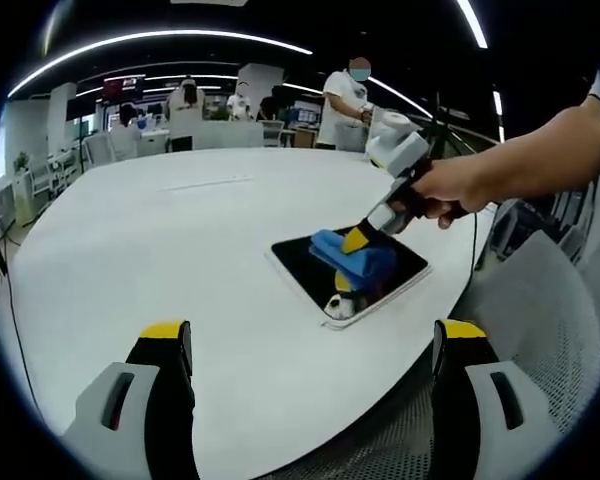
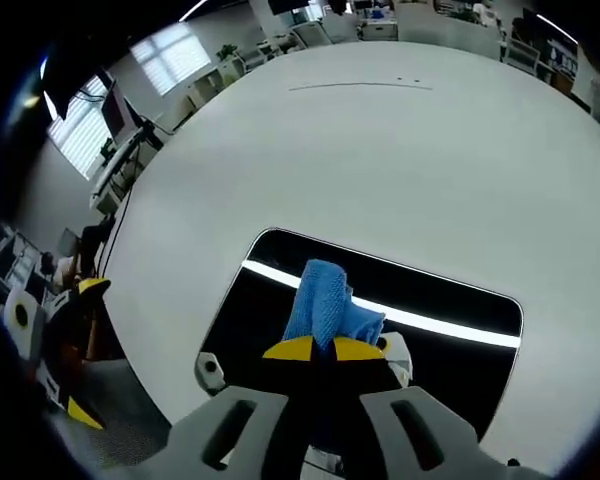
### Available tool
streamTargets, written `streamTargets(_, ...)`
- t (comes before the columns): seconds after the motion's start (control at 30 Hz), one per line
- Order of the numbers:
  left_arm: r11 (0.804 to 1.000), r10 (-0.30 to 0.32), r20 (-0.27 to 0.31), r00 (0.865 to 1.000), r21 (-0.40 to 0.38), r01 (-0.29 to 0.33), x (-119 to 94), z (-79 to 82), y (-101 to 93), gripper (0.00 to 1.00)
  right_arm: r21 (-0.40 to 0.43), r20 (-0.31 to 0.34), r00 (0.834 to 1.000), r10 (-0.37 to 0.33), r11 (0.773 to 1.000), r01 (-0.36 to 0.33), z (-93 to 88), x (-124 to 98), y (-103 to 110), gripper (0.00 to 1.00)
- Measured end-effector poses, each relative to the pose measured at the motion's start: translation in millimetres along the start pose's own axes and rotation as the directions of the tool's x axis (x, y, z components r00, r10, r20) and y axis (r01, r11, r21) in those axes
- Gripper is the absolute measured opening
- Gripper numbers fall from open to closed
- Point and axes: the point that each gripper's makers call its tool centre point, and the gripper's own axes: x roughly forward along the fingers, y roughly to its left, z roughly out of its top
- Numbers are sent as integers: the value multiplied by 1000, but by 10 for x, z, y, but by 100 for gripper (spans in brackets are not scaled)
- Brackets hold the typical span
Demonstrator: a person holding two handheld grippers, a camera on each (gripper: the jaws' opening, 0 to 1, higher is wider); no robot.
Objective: Wipe the mirror surface with the cleaning cloth until all visible marks leave the cleaned area.
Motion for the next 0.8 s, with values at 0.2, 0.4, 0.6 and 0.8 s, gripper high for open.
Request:
streamTargets(0.2,1000,5,0,1000,-6,-5,1,6,-2,99,10,4,1000,-3,1000,3,-46,-68,-91,0)
streamTargets(0.4,1000,5,1,1000,-2,-5,1,5,-8,99,-2,-3,1000,-10,1000,10,-62,-79,-181,0)
streamTargets(0.6,1000,7,2,1000,-4,-7,0,5,-4,99,1,-8,1000,-17,1000,17,-86,-107,-280,0)
streamTargets(0.8,1000,8,9,1000,-11,-8,-6,18,-7,99,12,-6,1000,-23,1000,23,-114,-118,-391,0)
